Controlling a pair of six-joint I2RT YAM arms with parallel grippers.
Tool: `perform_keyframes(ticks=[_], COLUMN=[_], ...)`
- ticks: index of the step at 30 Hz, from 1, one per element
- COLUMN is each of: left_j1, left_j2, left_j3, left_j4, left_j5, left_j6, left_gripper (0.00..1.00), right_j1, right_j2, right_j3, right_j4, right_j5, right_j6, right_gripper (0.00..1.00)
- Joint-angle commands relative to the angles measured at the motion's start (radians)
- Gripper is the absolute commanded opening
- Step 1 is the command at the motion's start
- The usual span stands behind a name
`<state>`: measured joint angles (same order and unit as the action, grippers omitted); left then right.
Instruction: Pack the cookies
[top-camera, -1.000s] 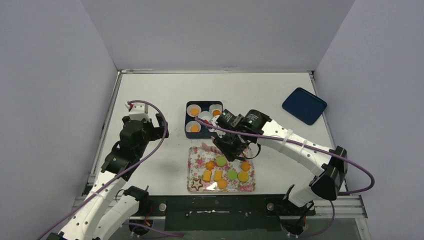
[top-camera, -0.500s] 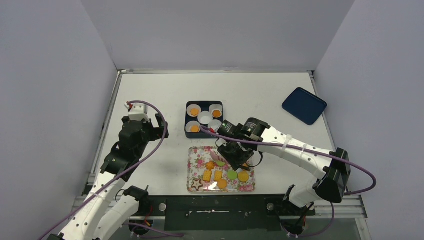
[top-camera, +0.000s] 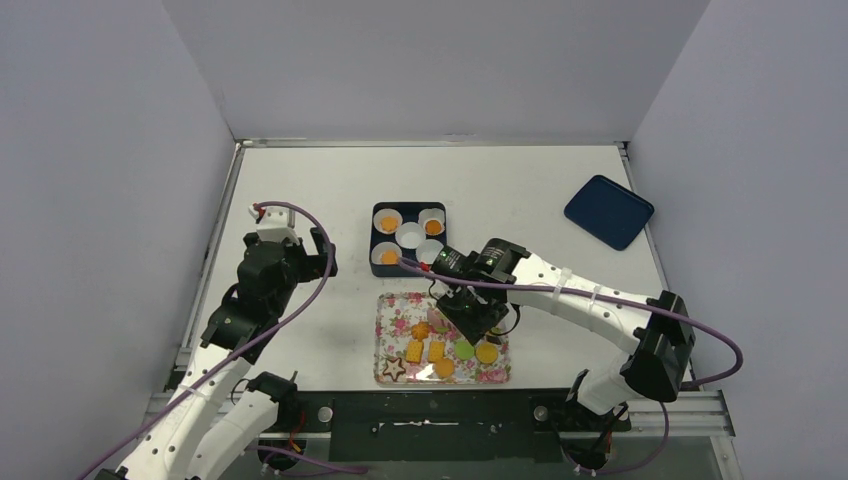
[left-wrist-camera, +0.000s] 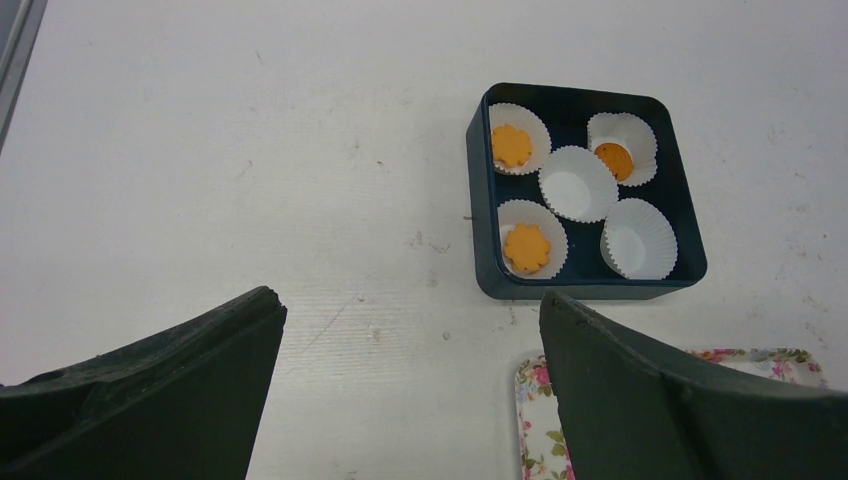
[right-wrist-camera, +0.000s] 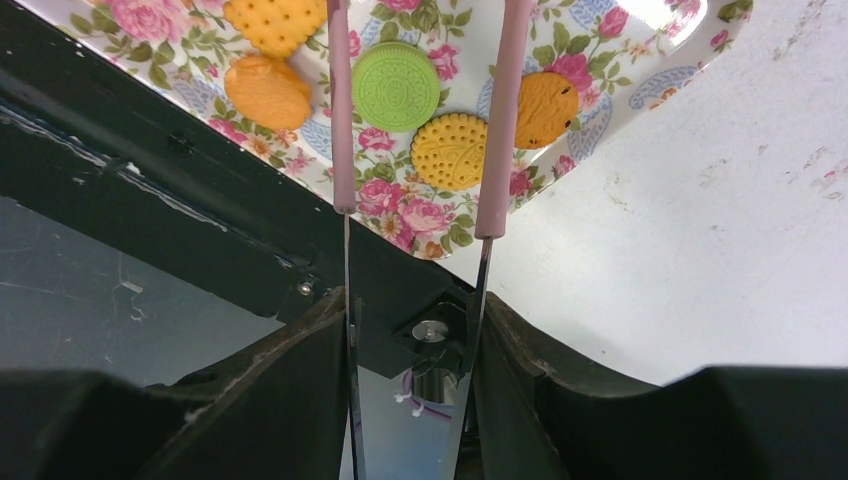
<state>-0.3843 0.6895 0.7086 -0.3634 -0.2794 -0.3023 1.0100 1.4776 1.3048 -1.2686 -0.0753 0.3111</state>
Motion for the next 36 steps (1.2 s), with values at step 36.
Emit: perform_keyframes(ticks=[36], left_j1=[-0.003], left_j2=[-0.009], left_j3=[0.005], left_j4=[0.035], left_j5=[0.008], left_j6=[0.005], left_gripper=[0.97], right_j1=[0.010], right_j2=[0.032], right_j3=[0.074], right_j4=[0.065], right_j5=[0.017], right_j6=[-0.048], right_gripper=[0.18])
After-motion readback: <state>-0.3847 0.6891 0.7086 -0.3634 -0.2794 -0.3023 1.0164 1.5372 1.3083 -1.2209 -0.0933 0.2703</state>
